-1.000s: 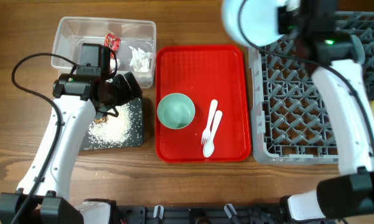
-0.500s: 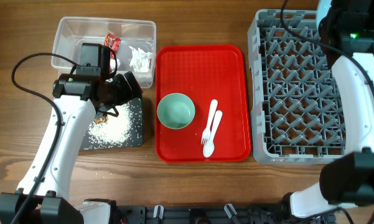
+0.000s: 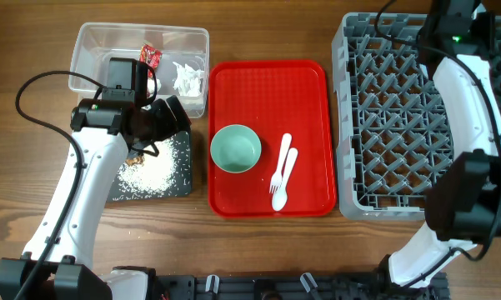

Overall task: Sort waste into correct bins and load items into the dishwasher rack
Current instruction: 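Lift the light-blue plate and stand it upright in the dish rack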

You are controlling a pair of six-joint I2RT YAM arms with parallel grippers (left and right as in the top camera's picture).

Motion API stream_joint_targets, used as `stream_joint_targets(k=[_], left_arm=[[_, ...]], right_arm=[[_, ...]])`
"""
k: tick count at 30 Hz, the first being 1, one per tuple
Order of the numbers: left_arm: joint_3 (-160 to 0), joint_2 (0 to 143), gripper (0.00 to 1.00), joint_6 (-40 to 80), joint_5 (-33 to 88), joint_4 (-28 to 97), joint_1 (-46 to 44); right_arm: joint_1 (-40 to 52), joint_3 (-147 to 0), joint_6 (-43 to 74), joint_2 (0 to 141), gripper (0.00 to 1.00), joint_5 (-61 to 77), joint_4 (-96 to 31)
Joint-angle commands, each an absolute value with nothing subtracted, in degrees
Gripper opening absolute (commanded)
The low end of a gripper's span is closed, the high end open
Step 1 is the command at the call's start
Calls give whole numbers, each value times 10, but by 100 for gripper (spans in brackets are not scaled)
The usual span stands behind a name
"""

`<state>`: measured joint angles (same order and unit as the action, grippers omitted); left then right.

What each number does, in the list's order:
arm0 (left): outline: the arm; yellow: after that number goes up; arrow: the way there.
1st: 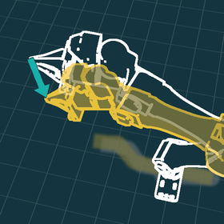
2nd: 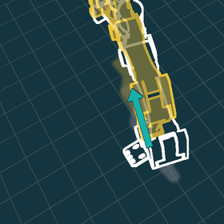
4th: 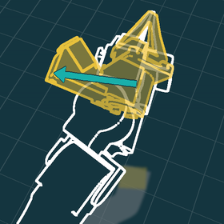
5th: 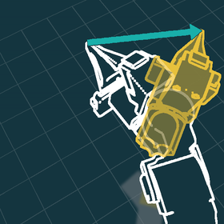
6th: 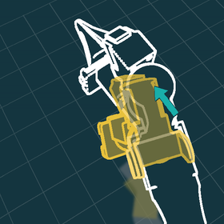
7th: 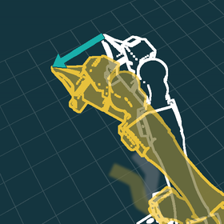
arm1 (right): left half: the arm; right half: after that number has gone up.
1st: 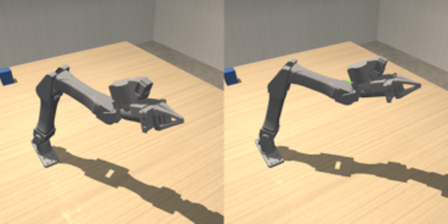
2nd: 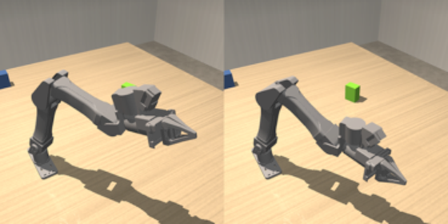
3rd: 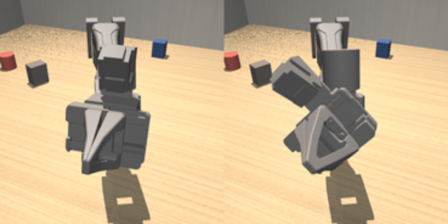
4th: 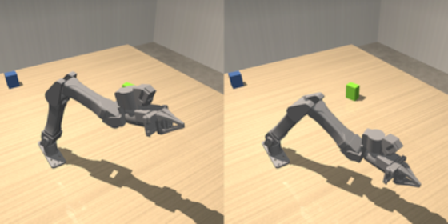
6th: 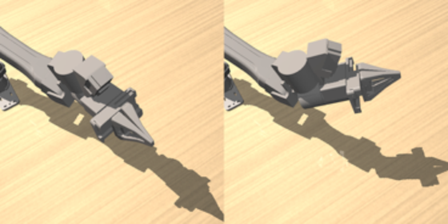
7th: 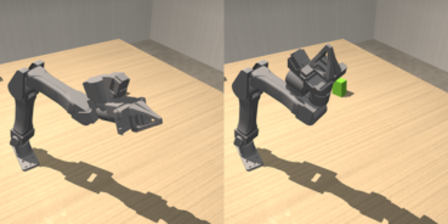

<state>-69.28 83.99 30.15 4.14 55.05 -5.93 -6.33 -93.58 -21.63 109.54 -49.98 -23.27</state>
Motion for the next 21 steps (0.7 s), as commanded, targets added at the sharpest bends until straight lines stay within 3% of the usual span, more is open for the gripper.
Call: stream_joint_targets(k=[1,8,10,11,12,17,21], left_arm=[[-694,829,100,303,31,548,-57],[-694,829,100,303,32,548,-57],[-694,829,100,303,32,548,-57],[-694,829,100,303,32,549,-57],[-694,829,100,303,32,549,-57],[-694,829,100,303,31,549,-57],[-694,829,100,303,31,549,-57]], right_arm=[[-58,-934,-156,1112,4,-485,-246],[-18,-933,-121,1112,5,-448,-285],[-7,-933,-122,1111,27,-449,-292],[-1,-933,-123,1108,45,-449,-297],[3,-933,-123,1105,47,-449,-301],[10,-933,-123,1063,49,-423,-328],[21,-934,-133,1001,52,-243,-401]])
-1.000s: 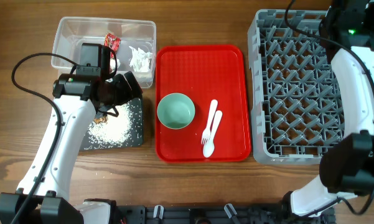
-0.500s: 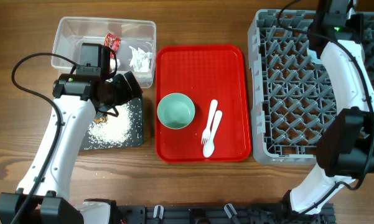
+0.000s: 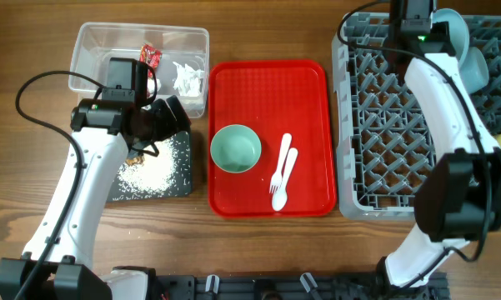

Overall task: Sort waste into correct bins and load items into the dishwasher rack
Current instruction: 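Lift the light-blue plate and stand it upright in the dish rack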

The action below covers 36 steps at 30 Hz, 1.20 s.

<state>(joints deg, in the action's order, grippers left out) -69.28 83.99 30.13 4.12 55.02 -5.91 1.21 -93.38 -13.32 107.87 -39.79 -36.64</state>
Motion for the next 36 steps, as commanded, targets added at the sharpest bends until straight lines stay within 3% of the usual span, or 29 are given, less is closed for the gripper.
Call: stream_joint_targets(k=[1,4,9,15,26,36], left_arm=[[-694,829,100,303,31,548,-57],[-694,829,100,303,31,548,-57],[-694,829,100,303,31,548,-57],[-694,829,100,303,31,547,-57],[-694,829,100,303,31,543,-57],[-694,829,100,303,31,543,-57]], right_arm=[[25,-934,-130,987,53,-175,-423],[37,-934,-74,961,54,37,-483],[71,-933,60,972,50,184,-597],[145,-909,82,992,54,179,-675],[253,-737,299,992,55,129,-562],[310,-640,384,1004,53,77,-518]])
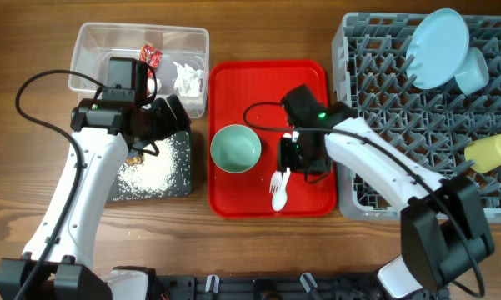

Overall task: Sort waste into correct bins and load items into the dishwasher rack
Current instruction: 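Lift the light-blue plate and stand it upright in the dish rack, then grasp the white plastic spoon on the red tray with the right gripper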

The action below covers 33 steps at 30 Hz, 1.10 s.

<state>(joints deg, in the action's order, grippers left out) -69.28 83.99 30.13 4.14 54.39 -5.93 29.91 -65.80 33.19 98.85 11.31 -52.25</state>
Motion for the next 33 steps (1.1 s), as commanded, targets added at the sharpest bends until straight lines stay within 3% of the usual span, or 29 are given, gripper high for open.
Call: stream_joint_targets(k=[1,21,33], left_arm=[[-694,829,100,303,31,543,-57],[-694,829,100,303,32,543,-57],[-694,829,100,303,32,543,-57]], right_arm=[[313,-635,389,1007,53,77,-518],[385,-631,392,1056,53,114,-552],[384,-622,397,1057,53,54,-574]])
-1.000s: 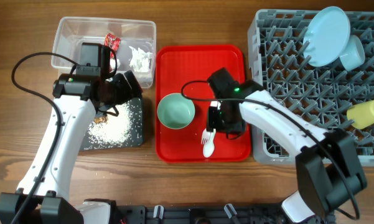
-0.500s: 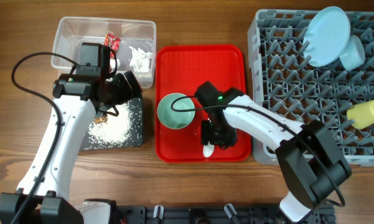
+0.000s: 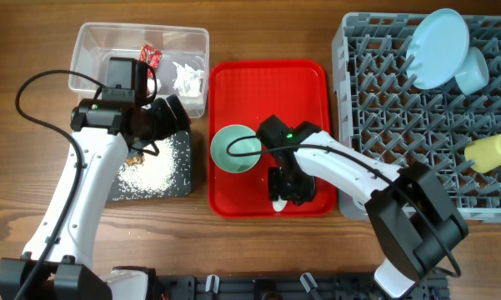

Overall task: Sort waste into correct bins and load items into the dishwasher rack
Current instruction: 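Grasp the white plastic spoon on the red tray with the right gripper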

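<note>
On the red tray [image 3: 267, 83] stands a green bowl [image 3: 236, 150]. My right gripper [image 3: 287, 188] is low over the tray's front right, on top of the white fork and spoon; only a white tip [image 3: 278, 203] shows beneath it. Whether its fingers are open or shut I cannot tell. My left gripper [image 3: 167, 117] hangs over the back edge of a black tray [image 3: 162, 177] holding spilled rice, and its fingers are too dark to read. The grey dishwasher rack [image 3: 400, 125] on the right holds a blue plate [image 3: 438, 37], a blue cup [image 3: 472, 71] and a yellow cup [image 3: 492, 152].
A clear plastic bin [image 3: 108, 42] at the back left holds a red wrapper [image 3: 151, 56] and crumpled white paper [image 3: 186, 77]. The left arm's cable loops over the wood at the far left. The right arm stretches from the front right across the rack's near corner.
My right gripper has moved from the middle of the utensils toward the front of the red tray, now covering most of the fork and spoon. The left arm has not moved.
My right arm was first up at the rack's back right corner. Then it was over the rack's back edge, with the plate and cup partly showing. Then it was down on the red tray at the fork and spoon, and now sits lower over them. The left arm stayed put.
</note>
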You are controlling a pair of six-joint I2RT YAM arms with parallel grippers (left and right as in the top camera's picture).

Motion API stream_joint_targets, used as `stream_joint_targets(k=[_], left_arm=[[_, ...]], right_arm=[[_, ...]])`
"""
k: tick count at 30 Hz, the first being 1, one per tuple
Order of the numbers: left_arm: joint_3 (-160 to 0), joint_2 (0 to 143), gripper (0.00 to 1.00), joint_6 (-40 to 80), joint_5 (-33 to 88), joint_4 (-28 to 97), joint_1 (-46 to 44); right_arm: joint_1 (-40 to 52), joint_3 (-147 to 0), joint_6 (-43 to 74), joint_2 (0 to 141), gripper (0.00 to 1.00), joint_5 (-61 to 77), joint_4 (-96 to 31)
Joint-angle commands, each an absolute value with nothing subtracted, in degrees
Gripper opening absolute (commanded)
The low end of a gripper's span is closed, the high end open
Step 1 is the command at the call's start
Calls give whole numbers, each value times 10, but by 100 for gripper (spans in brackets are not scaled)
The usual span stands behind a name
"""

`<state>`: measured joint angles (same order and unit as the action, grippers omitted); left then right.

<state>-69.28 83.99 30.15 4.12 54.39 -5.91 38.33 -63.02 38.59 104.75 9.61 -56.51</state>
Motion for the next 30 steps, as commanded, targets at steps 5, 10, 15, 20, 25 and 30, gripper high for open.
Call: stream_joint_targets(k=[5,10,15,20,25,30], left_arm=[[-694,829,100,303,32,546,-57],[-694,829,100,303,32,547,-57],[-694,829,100,303,32,548,-57],[-694,829,100,303,32,548,-57],[-694,829,100,303,32,548,-57],[-694,829,100,303,32,547,-57]], right_arm=[[384,-622,403,1057,53,22,-577],[384,-622,401,1057,53,-4,-582],[374,-622,404,1058,53,-32,-596],[372,-622,379,1058,54,16,-587],[372,-608,370,1058,56,21,-573],[372,-579,348,1058,56,27,-543]])
